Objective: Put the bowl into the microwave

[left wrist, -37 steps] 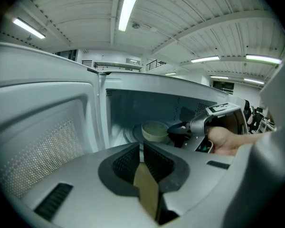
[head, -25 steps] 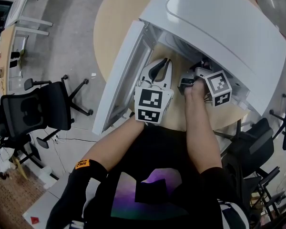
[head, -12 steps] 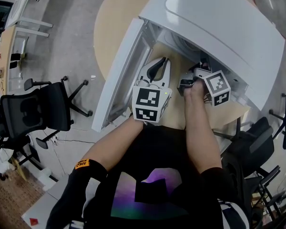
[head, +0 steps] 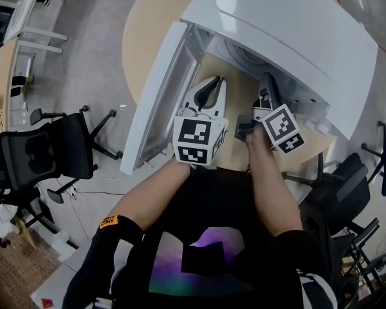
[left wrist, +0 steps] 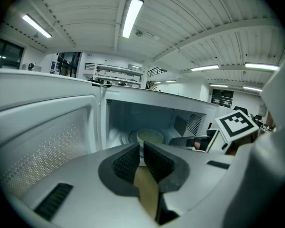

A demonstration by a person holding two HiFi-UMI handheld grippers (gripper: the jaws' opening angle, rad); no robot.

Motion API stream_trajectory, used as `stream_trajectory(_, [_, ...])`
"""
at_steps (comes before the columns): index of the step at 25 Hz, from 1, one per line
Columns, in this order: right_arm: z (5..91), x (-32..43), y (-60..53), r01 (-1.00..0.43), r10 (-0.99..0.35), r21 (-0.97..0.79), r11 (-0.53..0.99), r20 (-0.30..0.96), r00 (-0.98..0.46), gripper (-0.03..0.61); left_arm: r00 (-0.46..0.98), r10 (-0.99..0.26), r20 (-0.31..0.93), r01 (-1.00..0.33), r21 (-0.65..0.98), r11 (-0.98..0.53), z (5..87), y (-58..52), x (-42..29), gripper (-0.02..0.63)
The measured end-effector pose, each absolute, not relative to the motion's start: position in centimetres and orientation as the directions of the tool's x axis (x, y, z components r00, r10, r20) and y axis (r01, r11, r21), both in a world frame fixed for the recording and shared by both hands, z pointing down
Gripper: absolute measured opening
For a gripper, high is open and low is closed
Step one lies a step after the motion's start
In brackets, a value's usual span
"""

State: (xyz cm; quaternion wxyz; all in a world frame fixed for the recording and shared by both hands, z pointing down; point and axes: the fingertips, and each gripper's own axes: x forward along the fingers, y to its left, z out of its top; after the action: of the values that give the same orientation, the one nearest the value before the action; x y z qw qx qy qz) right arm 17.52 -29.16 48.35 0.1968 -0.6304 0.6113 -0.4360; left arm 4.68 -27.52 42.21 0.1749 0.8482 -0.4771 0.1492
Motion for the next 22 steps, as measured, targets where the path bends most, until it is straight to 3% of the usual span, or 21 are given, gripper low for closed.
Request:
stream_trajectory(8, [42.9,14.9,-25.2,-0.884,-0.935,-0.447,0.138,0.235,-0.265,0.067,0.502,-0.773,0.388,-0.863,0.166,-0.477,40.8,-26.0,4.3,0.058])
stream_trajectory(14, [40.7,13.8,-22.3,-0.927,-0.923,-0.299,0.228,0.236,-0.303,0.059,0.522,-0.773,0.359,-0.851,0.163,-0.499,39.4,-23.8,4.6,0.057])
stream_trajectory(22, [38.4,13.1,-19.0,-0.922,-0.906,-0.257,0.288,0.240,-0.350,0.040,0.567,-0.751,0.339,-0.818,0.127,-0.561,37.5,-19.2,5.1,0.057])
